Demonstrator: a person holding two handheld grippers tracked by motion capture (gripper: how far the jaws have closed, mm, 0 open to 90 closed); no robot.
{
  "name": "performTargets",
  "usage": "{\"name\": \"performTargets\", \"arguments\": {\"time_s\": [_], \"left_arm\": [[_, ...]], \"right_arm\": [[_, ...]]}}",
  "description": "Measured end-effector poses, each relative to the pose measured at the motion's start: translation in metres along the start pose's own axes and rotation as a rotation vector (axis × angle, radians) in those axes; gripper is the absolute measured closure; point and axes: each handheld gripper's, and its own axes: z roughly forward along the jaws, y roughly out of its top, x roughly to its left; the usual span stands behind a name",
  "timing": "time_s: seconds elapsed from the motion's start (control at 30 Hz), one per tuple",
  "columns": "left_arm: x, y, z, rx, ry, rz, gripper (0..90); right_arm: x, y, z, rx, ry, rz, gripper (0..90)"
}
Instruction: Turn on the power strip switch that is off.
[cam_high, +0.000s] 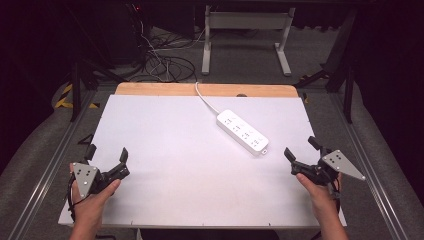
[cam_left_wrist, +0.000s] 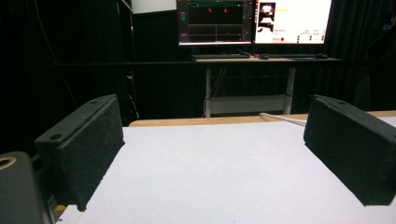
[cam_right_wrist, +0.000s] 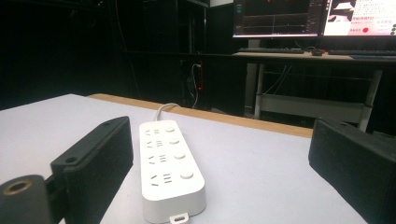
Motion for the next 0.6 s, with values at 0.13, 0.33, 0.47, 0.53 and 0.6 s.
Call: {"name": "performTargets", "arguments": {"time_s": [0.13, 0.33, 0.47, 0.53, 0.6], "left_arm": [[0.0003, 0.0001, -0.0005, 0.0, -0.003, 0.0, 5.6], [0.0006, 0.0002, -0.0002, 0.001, -0.003, -0.002, 5.8], [-0.0005, 0.0002, 0.0003, -0.003, -0.007, -0.003, 5.9], [-0.0004, 0.0002, 0.0004, -0.003, -0.006, -0.001, 6.0], [-0.0004, 0.0002, 0.0004, -0.003, -0.007, -0.002, 6.2]], "right_arm": [[-0.0006, 0.0007, -0.0006, -0.006, 0.0, 0.002, 7.0], [0.0001, 0.0004, -0.0001, -0.002, -0.004, 0.0, 7.0], [-0.0004, 0.0006, -0.0008, -0.005, -0.001, -0.003, 7.5], [-0.0004, 0.0007, -0.0012, -0.006, -0.003, 0.001, 7.8], [-0.0007, 0.0009, -0.0013, -0.007, -0.004, 0.0, 8.4]]}}
